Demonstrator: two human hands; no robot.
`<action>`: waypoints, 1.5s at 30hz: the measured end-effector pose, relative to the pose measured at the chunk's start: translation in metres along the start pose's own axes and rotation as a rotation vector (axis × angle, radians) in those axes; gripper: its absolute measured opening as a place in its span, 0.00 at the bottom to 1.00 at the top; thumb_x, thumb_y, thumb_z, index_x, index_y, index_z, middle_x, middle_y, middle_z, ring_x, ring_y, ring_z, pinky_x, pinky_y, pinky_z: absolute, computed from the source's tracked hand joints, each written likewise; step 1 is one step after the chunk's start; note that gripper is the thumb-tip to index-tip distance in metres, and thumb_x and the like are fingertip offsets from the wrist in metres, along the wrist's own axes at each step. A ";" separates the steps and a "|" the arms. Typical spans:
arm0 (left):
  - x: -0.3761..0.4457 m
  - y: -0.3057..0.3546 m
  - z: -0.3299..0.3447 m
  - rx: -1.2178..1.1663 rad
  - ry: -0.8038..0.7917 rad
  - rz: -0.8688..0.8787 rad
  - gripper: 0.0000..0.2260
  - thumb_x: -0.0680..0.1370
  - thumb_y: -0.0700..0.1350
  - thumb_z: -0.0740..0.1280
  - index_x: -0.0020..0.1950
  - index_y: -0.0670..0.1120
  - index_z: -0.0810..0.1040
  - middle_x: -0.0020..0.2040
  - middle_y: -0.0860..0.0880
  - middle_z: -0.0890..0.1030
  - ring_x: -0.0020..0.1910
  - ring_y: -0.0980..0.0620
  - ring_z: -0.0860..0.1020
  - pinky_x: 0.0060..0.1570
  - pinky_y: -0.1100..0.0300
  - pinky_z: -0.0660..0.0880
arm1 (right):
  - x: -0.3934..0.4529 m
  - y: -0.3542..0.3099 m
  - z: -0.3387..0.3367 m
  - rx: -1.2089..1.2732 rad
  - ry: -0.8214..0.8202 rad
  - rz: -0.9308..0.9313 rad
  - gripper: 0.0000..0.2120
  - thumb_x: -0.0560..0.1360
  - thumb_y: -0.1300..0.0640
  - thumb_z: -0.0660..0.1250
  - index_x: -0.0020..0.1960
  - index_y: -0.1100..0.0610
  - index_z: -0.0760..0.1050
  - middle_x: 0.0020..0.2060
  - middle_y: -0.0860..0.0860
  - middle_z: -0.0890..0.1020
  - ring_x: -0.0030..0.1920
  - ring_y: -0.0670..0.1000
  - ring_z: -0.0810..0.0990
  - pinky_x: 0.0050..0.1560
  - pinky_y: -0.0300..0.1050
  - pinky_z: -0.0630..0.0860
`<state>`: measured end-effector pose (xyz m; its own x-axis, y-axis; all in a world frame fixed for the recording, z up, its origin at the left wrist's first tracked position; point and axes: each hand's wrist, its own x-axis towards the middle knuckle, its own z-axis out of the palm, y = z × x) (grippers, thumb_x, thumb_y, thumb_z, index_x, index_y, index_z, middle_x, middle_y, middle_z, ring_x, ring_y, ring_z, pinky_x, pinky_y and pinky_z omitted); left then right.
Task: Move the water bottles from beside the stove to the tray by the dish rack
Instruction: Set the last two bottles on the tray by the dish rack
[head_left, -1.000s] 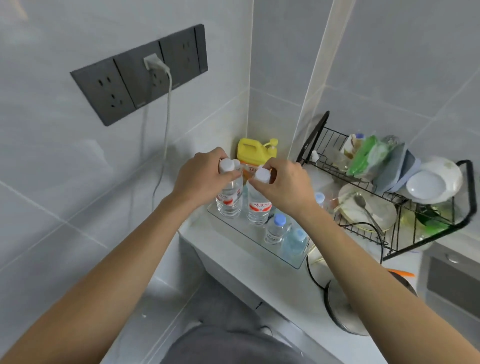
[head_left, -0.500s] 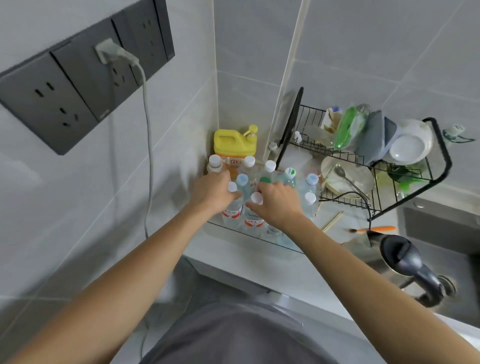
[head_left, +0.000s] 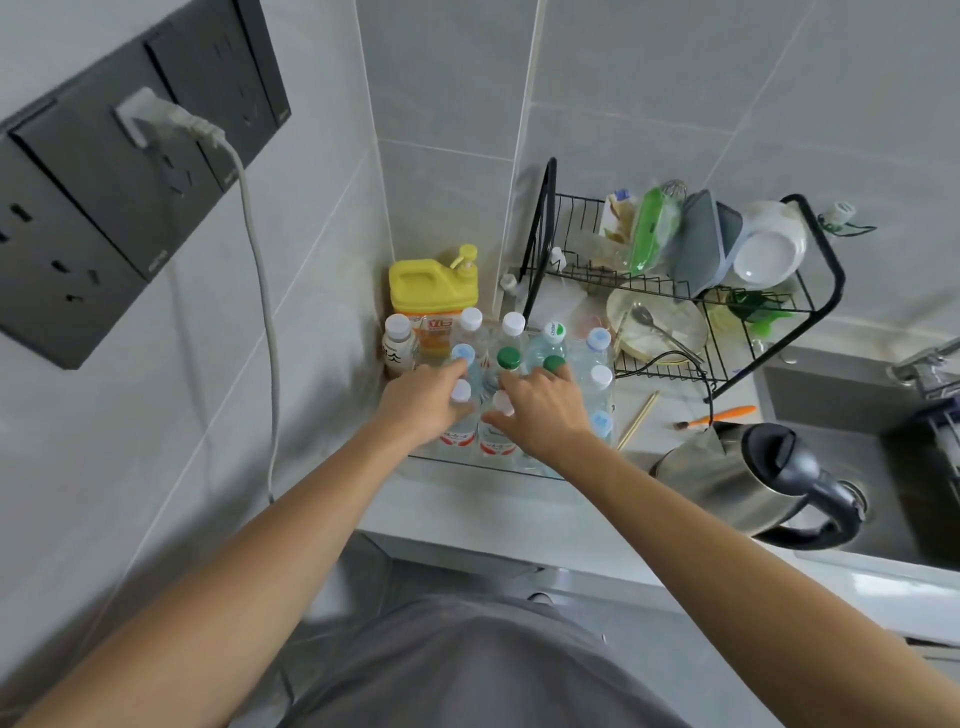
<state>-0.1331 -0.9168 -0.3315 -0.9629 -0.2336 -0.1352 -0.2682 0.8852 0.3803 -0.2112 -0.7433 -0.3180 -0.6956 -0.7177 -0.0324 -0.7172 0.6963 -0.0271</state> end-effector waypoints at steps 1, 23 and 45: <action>0.000 0.000 -0.001 0.034 -0.021 0.030 0.13 0.79 0.56 0.70 0.52 0.54 0.67 0.46 0.47 0.80 0.48 0.39 0.81 0.39 0.52 0.71 | -0.001 0.000 0.001 0.002 -0.015 -0.012 0.20 0.77 0.36 0.70 0.60 0.49 0.75 0.50 0.51 0.86 0.56 0.56 0.83 0.62 0.55 0.70; -0.006 -0.007 0.012 0.017 0.053 0.103 0.13 0.78 0.43 0.71 0.54 0.55 0.69 0.43 0.47 0.81 0.43 0.40 0.80 0.36 0.50 0.74 | 0.000 0.012 0.007 0.077 0.014 -0.075 0.20 0.74 0.44 0.76 0.59 0.52 0.76 0.52 0.51 0.86 0.55 0.57 0.82 0.58 0.53 0.69; -0.031 0.012 0.019 0.177 0.155 0.056 0.22 0.80 0.48 0.68 0.73 0.52 0.66 0.55 0.46 0.83 0.48 0.39 0.84 0.36 0.53 0.73 | -0.015 0.002 0.016 0.111 0.006 0.003 0.24 0.78 0.45 0.72 0.69 0.52 0.71 0.58 0.52 0.83 0.61 0.59 0.78 0.64 0.55 0.69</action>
<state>-0.1060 -0.8913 -0.3404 -0.9730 -0.2289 0.0289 -0.2176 0.9521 0.2146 -0.2011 -0.7314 -0.3335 -0.6983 -0.7153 -0.0268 -0.7062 0.6945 -0.1376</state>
